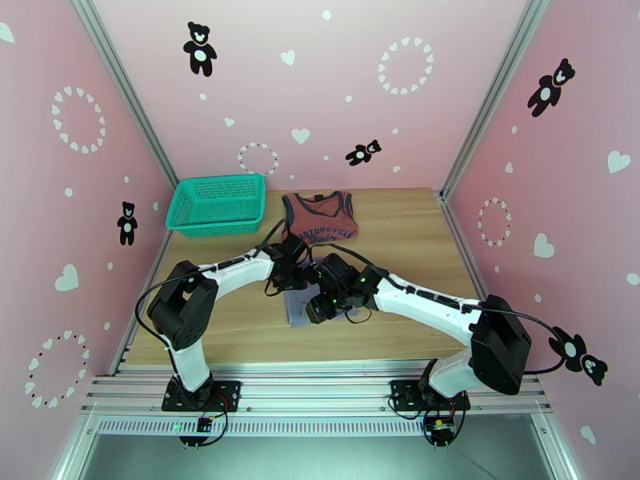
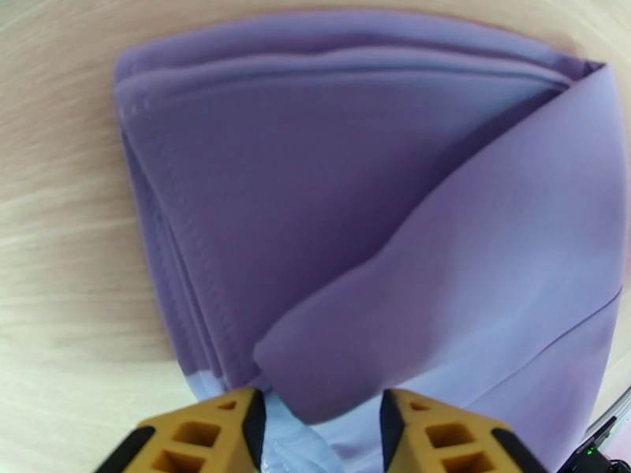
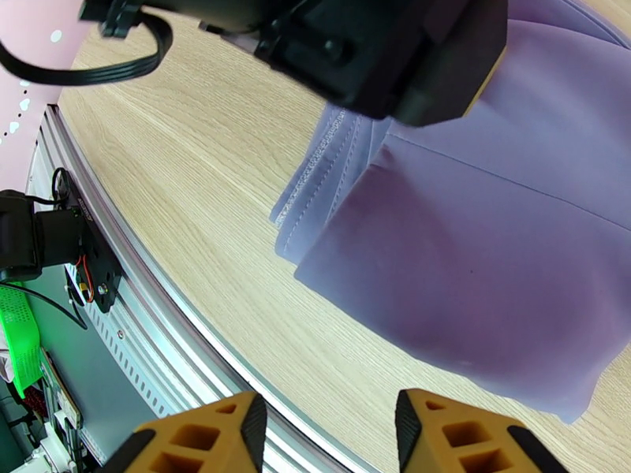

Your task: Fold and stack the mixed laundry pile

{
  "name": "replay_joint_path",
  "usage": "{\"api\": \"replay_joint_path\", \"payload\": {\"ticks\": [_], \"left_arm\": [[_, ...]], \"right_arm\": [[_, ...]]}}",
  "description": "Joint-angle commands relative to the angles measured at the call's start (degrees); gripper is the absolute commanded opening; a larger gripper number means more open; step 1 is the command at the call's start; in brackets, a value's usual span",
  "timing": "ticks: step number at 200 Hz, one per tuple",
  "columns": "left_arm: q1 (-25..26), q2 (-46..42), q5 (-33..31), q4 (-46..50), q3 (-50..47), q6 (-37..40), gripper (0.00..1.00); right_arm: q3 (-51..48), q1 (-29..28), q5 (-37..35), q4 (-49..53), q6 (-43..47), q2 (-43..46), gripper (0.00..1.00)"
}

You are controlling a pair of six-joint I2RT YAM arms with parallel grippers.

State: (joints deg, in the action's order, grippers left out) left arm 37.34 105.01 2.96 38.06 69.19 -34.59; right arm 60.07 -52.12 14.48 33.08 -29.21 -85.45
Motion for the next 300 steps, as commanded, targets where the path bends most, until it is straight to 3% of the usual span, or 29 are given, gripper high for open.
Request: {"api": "replay_joint_path", "payload": {"ticks": [1,90,184,226,300], "left_arm": [[0.68,-1.06,-2.07,3.72,1.3,-2.74,0.46],[1.77,0.08,-0.33,1.2,0.42,-7.07,0.44],[1.71,4.85,-1.37,-0.27,1.73,-6.72,0.24],[1.77,5.97,-2.61,0.21,2.97,-6.63,0.0],[1.91,1.62,-3.71,5.03,9.8,-4.36,0.0]], "right_arm": [[-0.84,-0.09,-0.52,0.43,-0.34,1.14,0.49],[-1.35,-0.09,-1.12,0.45,-0.29,1.58,0.49],[-2.33,-0.08,-1.92,0.75,-1.15,3.7,0.49],[-2.59,-0.09,-2.96,1.65,-1.24,5.72,0.49],[-3.3,-0.09,-4.18,1.95,-1.31,7.02,0.5]]}}
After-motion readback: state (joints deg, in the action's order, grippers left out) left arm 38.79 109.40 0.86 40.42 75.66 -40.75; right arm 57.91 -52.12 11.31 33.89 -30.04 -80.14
